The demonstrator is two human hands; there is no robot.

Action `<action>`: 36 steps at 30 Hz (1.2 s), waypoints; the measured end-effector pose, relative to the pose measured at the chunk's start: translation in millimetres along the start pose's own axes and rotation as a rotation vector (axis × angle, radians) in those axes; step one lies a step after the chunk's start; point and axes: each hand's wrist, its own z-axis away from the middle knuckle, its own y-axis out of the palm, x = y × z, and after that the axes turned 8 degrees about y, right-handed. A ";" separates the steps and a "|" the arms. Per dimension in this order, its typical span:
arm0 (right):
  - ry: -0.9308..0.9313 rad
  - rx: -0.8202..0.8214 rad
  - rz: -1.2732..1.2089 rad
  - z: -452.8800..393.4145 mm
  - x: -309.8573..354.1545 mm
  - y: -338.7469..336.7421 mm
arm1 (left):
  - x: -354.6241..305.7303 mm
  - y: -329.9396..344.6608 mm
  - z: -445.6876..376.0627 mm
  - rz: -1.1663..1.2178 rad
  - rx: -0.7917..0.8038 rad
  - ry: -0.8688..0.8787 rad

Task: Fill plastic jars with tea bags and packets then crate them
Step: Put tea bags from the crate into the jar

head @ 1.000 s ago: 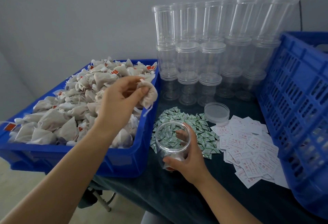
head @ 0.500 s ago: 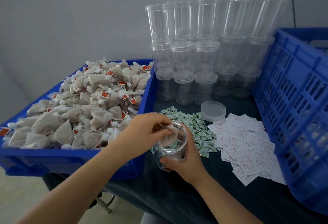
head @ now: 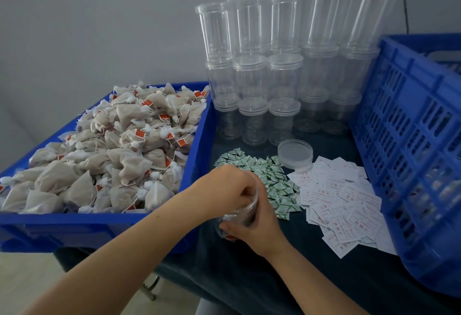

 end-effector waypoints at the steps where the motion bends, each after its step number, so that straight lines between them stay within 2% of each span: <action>1: 0.001 0.003 0.005 -0.1 -0.5 0.0 | 1.1 -0.8 -1.6 0.023 0.026 0.007; 5: -0.008 0.011 -0.003 -0.3 -0.8 0.3 | 5.1 -1.9 -6.7 0.073 0.107 0.007; 10: -0.003 0.025 -0.011 0.9 4.9 0.8 | 4.1 0.1 -17.2 -0.011 0.369 0.011; 21: 0.010 0.032 -0.015 0.2 6.2 1.3 | 8.5 -6.3 -28.1 0.031 0.646 0.078; 23: 0.017 0.031 -0.021 0.9 6.1 1.4 | 9.7 -19.6 -25.4 0.048 0.654 0.090; 25: 0.017 0.039 -0.035 1.5 4.4 1.5 | 17.2 -37.9 -17.1 0.105 0.531 0.068; 28: 0.018 0.034 -0.023 3.3 4.0 0.9 | 39.1 -64.2 2.7 0.245 0.127 -0.041; 30: 0.017 0.027 -0.005 3.7 4.6 0.4 | 58.3 -71.1 15.2 0.239 -0.162 -0.128; 32: 0.017 0.026 0.009 3.5 5.1 -0.1 | 77.0 -64.0 24.9 0.178 -0.362 -0.234; 34: 0.012 0.026 0.013 3.2 4.9 -0.2 | 91.6 -46.9 31.0 0.062 -0.401 -0.323; 36: 0.002 0.024 0.018 3.2 4.7 -0.2 | 102.0 -26.9 35.0 -0.010 -0.347 -0.374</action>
